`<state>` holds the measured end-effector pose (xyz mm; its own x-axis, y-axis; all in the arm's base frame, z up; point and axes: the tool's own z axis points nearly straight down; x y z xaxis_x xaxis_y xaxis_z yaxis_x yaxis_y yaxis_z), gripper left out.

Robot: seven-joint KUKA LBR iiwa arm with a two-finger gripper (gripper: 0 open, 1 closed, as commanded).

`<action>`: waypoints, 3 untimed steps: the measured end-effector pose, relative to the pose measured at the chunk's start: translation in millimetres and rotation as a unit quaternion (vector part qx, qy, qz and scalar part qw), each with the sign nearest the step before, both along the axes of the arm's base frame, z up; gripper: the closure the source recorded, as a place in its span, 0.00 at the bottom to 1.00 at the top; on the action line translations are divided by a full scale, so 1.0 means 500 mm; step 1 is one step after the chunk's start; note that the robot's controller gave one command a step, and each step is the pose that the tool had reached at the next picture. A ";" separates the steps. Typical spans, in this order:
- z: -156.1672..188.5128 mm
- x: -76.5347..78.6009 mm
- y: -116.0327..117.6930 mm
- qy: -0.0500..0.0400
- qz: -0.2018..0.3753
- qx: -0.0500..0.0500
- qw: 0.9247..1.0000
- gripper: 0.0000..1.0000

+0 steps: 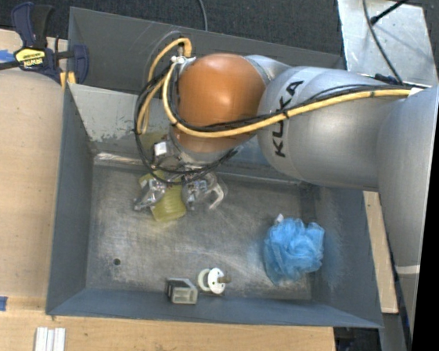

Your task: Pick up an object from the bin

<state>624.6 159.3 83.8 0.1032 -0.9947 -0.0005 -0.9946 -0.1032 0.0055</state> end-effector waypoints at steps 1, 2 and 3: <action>0.004 -0.026 -0.011 -0.019 0.057 0.009 0.998 1.00; 0.003 -0.031 -0.064 -0.020 0.167 0.013 0.986 1.00; 0.004 -0.062 -0.158 -0.025 0.206 0.008 0.978 1.00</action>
Offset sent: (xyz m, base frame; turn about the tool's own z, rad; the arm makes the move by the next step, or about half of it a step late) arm -0.0190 -0.0890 -0.0138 -0.3988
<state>593.8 80.1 85.9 0.4958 -0.8685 -0.0014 -0.8676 -0.4952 -0.0465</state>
